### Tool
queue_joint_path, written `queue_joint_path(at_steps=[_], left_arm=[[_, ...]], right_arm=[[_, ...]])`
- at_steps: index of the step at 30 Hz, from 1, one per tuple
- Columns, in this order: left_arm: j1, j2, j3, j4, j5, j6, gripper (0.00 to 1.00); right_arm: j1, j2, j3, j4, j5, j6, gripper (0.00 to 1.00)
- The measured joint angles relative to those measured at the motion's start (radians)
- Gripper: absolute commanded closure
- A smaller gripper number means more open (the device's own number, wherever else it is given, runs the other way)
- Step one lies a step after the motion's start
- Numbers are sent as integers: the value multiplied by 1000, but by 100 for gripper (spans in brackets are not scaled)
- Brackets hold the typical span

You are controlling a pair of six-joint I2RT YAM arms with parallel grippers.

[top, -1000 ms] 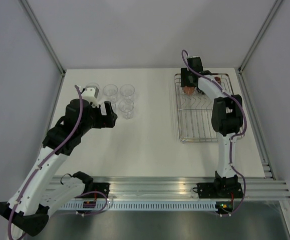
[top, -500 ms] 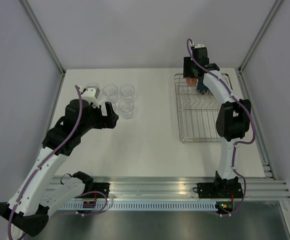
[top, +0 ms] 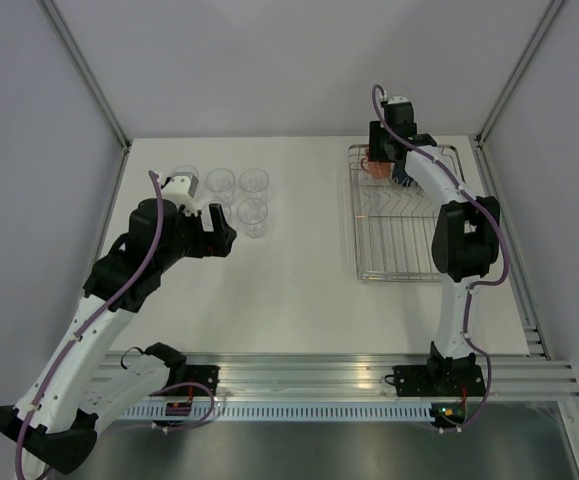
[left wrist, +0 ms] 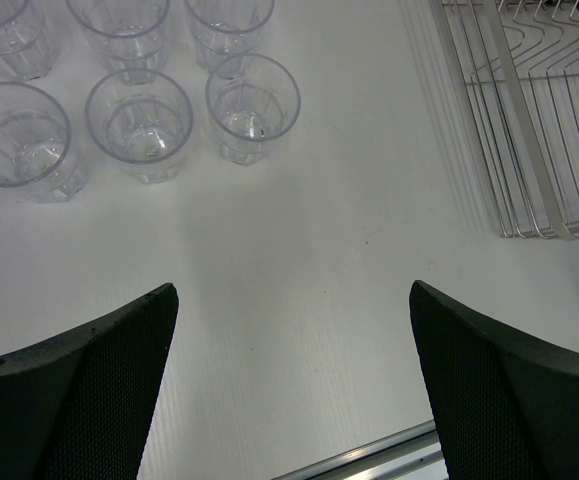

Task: Unload the cups from the dish rack

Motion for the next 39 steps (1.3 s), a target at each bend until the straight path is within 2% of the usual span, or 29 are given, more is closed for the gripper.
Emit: queue_joint_path(at_steps=[3,7,10,27,29,32,33,36,39], left_arm=[[0,0,0,3,0,0,1],[0,0,-1,13,0,0,1],[0,0,-1,16,0,0,1],[0,0,-1,19,1,0,1],[0,0,-1,19,1,0,1],[0,0,-1,19,1,0,1],[0,1,-1,19,1,0,1],[0,3,-1,20,2,0,1],[0,3,-1,20,5,0,1]], right_arm=[[-2,0,-24,16,-11,-2,39],[-5,0,-54,32,-30,-5,26],[-8,0,-69,37,-55,-14,22],[-43,47,-84,117,-177,-88,23],[-43,55,-84,128,-180,-92,26],[-45,58,-85,131,-188,-100,46],[-45,58,-85,133,-192,-104,57],[-45,56,-94,145,-194,-107,74],[-45,42,-127,182,-194,-108,86]])
